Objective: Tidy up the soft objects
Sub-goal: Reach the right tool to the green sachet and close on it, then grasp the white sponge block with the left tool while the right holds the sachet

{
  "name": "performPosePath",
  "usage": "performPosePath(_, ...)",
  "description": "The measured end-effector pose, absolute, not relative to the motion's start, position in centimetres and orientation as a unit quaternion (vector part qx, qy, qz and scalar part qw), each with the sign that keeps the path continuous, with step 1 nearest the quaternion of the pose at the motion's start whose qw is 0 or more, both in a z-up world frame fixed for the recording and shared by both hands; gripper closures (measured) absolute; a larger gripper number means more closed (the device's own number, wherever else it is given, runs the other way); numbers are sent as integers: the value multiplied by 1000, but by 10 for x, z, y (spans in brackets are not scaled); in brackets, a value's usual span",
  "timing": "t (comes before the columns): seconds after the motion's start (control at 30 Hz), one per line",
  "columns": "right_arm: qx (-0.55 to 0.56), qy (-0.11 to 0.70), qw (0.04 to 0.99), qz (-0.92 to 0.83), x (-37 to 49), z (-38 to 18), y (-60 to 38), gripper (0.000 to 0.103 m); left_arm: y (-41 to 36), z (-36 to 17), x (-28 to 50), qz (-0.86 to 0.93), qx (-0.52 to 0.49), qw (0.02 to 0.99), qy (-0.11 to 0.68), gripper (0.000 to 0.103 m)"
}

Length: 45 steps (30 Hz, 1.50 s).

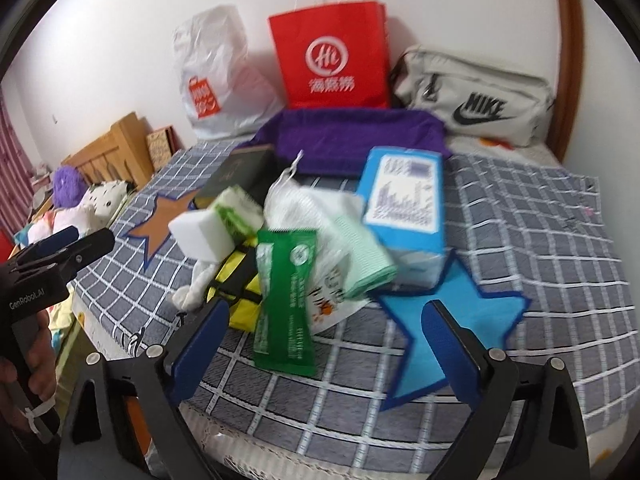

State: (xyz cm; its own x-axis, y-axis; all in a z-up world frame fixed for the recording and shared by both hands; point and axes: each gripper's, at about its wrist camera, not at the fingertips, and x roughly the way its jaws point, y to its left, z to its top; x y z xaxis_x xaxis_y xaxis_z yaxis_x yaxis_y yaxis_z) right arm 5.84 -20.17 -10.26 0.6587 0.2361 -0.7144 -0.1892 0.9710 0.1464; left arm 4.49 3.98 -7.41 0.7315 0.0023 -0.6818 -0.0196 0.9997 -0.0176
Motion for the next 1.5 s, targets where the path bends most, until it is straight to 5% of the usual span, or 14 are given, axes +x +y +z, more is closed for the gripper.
performPosePath(0.13, 33, 414, 901, 124, 71, -120, -192, 23, 48, -89, 52, 8, -20, 925, 380, 0)
performPosePath(0.57, 34, 443, 889, 112, 98, -151, -170, 24, 62, -112, 62, -33, -59, 921, 384, 0)
performPosePath(0.73, 42, 454, 879, 142, 104, -158, -168, 65, 59, -116, 66, -46, -54, 919, 387, 0)
performPosePath(0.83, 30, 448, 882, 140, 101, -153, -171, 71, 57, -121, 72, -43, -47, 915, 398, 0)
performPosePath(1.5, 20, 473, 861, 184, 75, -153, -218, 70, 25, -132, 112, -89, -33, 906, 412, 0)
